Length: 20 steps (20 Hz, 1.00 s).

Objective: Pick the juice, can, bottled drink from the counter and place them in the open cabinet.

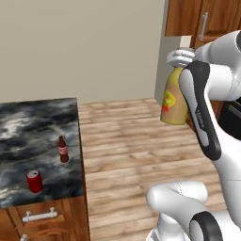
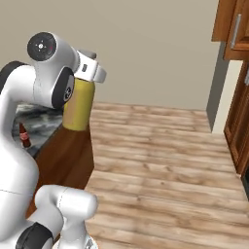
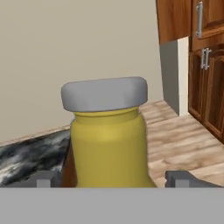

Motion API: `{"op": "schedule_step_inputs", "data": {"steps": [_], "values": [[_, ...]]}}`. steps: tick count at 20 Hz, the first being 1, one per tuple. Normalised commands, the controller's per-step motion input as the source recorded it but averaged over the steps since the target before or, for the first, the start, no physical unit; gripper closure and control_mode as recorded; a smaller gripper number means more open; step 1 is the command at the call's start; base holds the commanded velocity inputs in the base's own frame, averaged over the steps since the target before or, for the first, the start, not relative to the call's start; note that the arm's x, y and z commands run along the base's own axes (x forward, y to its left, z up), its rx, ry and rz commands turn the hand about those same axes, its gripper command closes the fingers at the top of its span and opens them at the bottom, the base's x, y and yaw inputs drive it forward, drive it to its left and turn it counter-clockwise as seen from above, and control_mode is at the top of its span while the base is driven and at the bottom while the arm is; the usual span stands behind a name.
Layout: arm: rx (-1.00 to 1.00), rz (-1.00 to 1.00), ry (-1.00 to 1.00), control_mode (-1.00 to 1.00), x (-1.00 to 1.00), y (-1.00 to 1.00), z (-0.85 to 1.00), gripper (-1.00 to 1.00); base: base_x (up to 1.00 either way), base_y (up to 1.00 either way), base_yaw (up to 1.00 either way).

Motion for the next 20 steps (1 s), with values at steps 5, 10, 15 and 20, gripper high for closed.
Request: {"op": "schedule_step_inputs", "data": {"steps": [5, 10, 15, 20], "values": [[0.00, 0.00, 0.00, 1.00, 0.00, 0.00, 0.00, 1.00, 1.00, -0.05, 0.00], [0.00, 0.00, 0.00, 1.00, 0.00, 0.00, 0.00, 1.00, 1.00, -0.28, 0.00], [0.00, 0.00, 0.00, 1.00, 0.00, 0.00, 0.00, 1.00, 1.00, -0.33, 0.00], [0.00, 0.00, 0.00, 1.00, 0.00, 0.00, 0.00, 1.00, 1.00, -0.41, 0.00]]}}
